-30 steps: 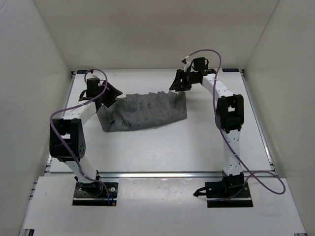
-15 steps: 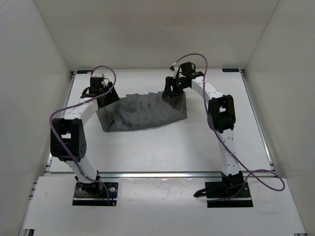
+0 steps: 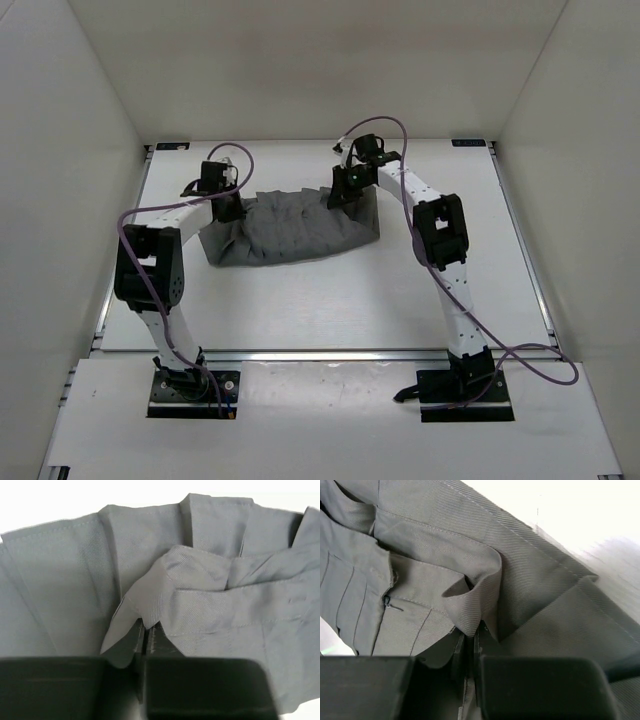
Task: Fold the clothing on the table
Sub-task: Fold the skirt
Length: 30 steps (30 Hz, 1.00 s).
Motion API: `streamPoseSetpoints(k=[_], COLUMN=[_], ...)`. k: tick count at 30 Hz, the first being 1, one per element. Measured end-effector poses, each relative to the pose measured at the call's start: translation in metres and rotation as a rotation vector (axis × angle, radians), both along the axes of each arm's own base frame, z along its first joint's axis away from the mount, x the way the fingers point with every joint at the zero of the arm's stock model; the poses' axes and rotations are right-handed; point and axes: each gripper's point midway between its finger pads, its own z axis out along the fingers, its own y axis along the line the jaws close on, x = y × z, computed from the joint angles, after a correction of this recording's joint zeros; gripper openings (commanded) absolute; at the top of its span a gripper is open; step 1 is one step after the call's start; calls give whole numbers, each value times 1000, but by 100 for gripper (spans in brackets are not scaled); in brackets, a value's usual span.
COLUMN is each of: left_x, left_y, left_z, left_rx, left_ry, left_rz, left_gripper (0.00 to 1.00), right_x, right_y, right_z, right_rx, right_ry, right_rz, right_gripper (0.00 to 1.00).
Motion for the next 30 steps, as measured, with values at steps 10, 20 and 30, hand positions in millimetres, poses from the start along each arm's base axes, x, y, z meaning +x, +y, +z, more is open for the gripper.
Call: streamPoseSetpoints(k=[10,20,30], left_x=[13,-48,-129], left_y=[-2,-38,-53], left_z=[25,88,125], left_rx=[-103,-223,-276], left_ry=[-60,-179,-263], left_rz=[11,-83,-121], left_gripper=[0,0,0], right_x=[6,-61,-197], right_y=[-34,-81,-90], right_z=[28,132,143], right_rx=[43,103,75], right_ry=[3,-95,-103], right_rz=[-45,-75,-9], right_gripper=[0,0,0])
